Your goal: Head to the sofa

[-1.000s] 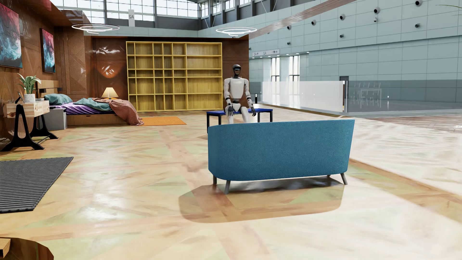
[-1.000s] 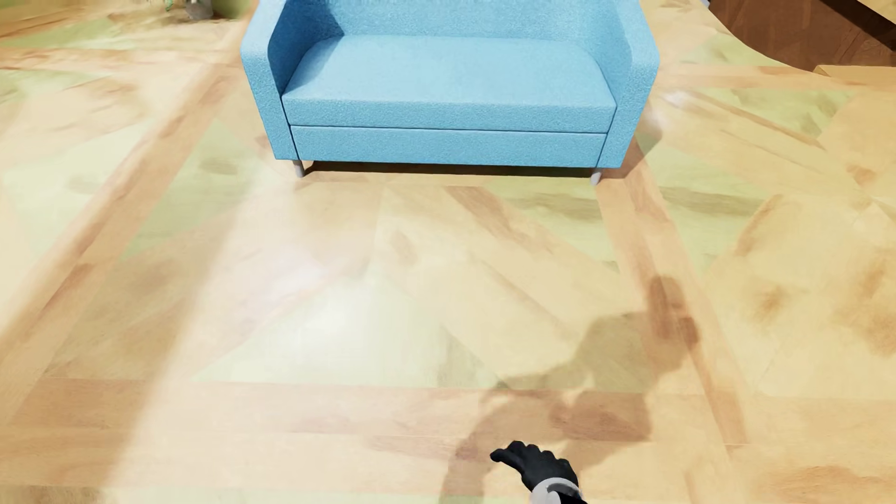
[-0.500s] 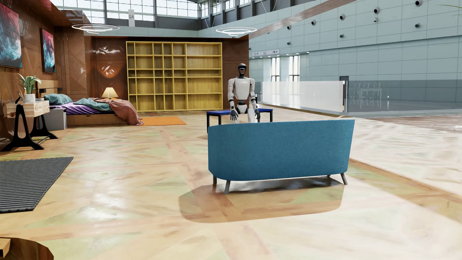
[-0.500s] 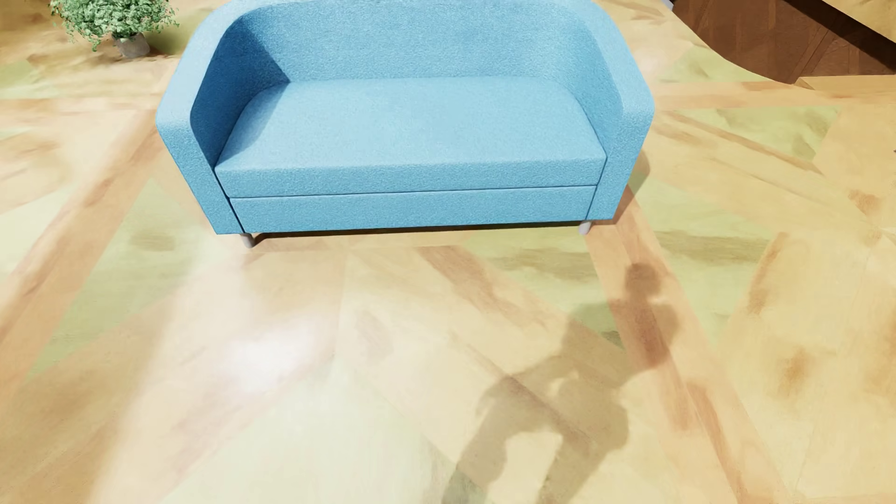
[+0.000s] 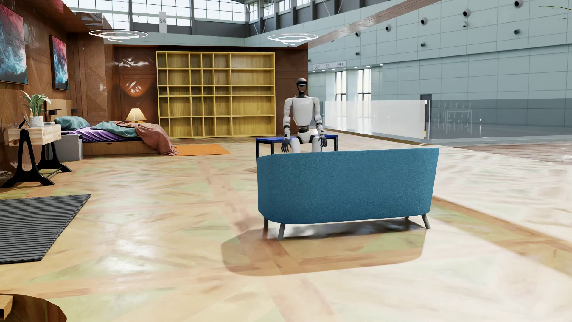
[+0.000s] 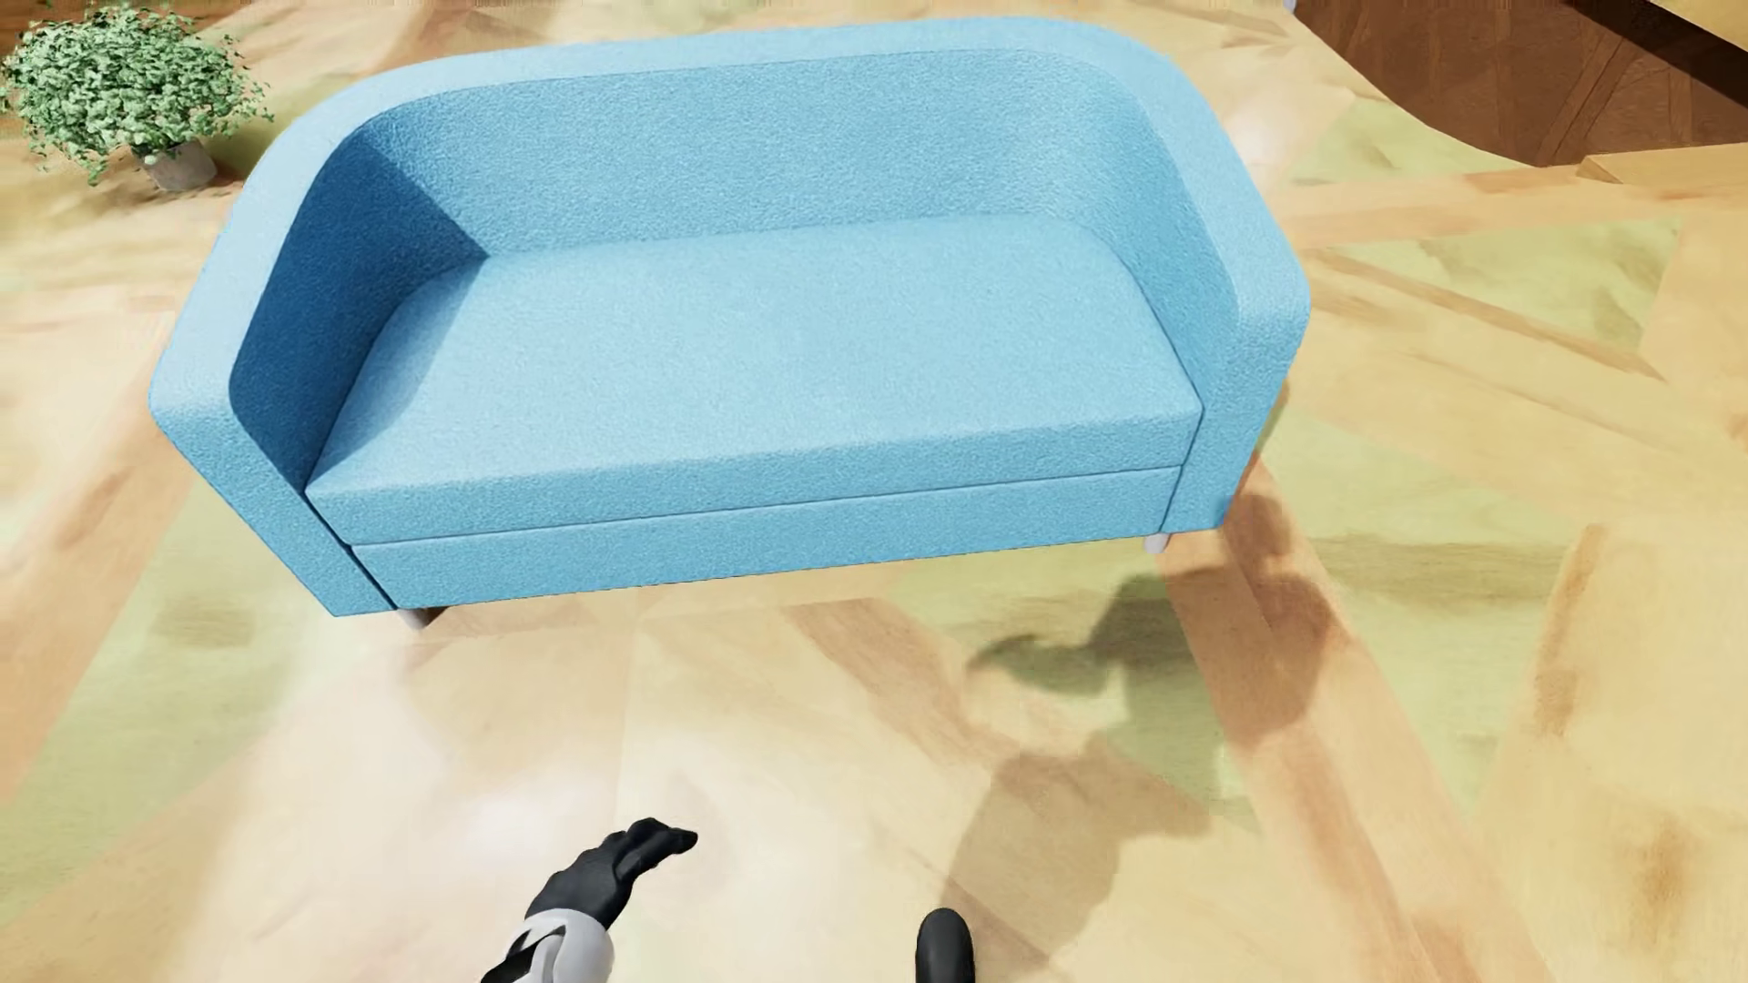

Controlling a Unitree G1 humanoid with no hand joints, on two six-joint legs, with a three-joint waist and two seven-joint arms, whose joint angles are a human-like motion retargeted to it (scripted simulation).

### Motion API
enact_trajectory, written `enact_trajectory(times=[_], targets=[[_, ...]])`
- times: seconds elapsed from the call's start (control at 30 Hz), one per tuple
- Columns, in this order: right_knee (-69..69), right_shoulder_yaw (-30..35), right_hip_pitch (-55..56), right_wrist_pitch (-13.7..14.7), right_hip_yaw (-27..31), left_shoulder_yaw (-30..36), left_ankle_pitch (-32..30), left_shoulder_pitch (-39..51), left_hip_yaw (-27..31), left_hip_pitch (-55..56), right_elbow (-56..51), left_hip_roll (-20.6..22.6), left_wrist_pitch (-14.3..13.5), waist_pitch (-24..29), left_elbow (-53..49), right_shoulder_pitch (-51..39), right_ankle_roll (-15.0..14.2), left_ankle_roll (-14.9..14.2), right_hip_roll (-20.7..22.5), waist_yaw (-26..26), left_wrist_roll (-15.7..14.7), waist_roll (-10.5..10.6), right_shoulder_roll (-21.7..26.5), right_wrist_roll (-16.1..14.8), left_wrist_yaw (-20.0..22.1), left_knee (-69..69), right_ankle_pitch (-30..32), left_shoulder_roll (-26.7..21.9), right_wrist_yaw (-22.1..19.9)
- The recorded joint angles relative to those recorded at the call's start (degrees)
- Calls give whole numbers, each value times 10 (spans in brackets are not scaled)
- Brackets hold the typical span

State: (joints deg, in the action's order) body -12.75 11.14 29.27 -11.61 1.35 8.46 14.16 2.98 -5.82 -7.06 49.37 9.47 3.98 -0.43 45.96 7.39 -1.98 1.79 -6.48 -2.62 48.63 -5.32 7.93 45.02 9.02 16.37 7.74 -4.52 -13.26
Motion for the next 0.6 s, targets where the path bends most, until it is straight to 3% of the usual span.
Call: enact_trajectory(times=[0.07, 0.13, 0.2, 0.27, 0.33, 0.4, 0.5, 0.6], targets=[[-17, -8, -28, -33, -18, -8, -37, -19, 17, -23, 29, -19, 15, -5, 8, 5, -14, -3, 4, -3, -7, 13, -29, 16, 7, 22, 31, 3, -12], [-19, -10, -57, -61, -43, -16, -111, -44, 25, -9, 61, -47, 38, -11, 28, -3, -17, 2, 15, -3, -10, 32, -50, 30, -7, 78, 2, 7, -7], [-30, -6, -72, -48, -70, 11, -187, -61, 12, 53, 69, -83, 26, -11, 33, -18, -6, -28, 21, -3, 5, 49, -56, 34, -62, 204, -27, -10, 13], [-63, 17, -73, -2, -97, 41, -245, -75, -37, 137, 63, -156, 1, -5, 15, -43, 9, -81, 32, 1, 27, 66, -50, 42, -91, 364, -60, -45, 45], [-75, 43, -87, 40, -117, 25, -210, -93, -61, 213, 66, -212, 16, 0, -5, -78, 20, -84, 48, 10, 19, 85, -29, 57, -69, 480, -84, -53, 73], [-84, 61, -104, 44, -127, -12, -182, -113, -68, 266, 74, -226, 40, 2, -19, -124, 25, -112, 59, 16, -8, 96, -11, 77, -37, 507, -104, -42, 79], [-91, 45, -128, 25, -130, -30, -126, -131, -130, 279, 73, -275, 39, 1, -38, -180, 29, -109, 61, 24, -20, 102, 2, 74, -33, 399, -129, -34, 57], [-75, 26, -156, 34, -132, -29, -97, -126, -164, 254, 45, -279, 37, -4, -37, -204, 29, -114, 57, 27, -13, 99, 14, 50, -45, 193, -140, -29, 36]])
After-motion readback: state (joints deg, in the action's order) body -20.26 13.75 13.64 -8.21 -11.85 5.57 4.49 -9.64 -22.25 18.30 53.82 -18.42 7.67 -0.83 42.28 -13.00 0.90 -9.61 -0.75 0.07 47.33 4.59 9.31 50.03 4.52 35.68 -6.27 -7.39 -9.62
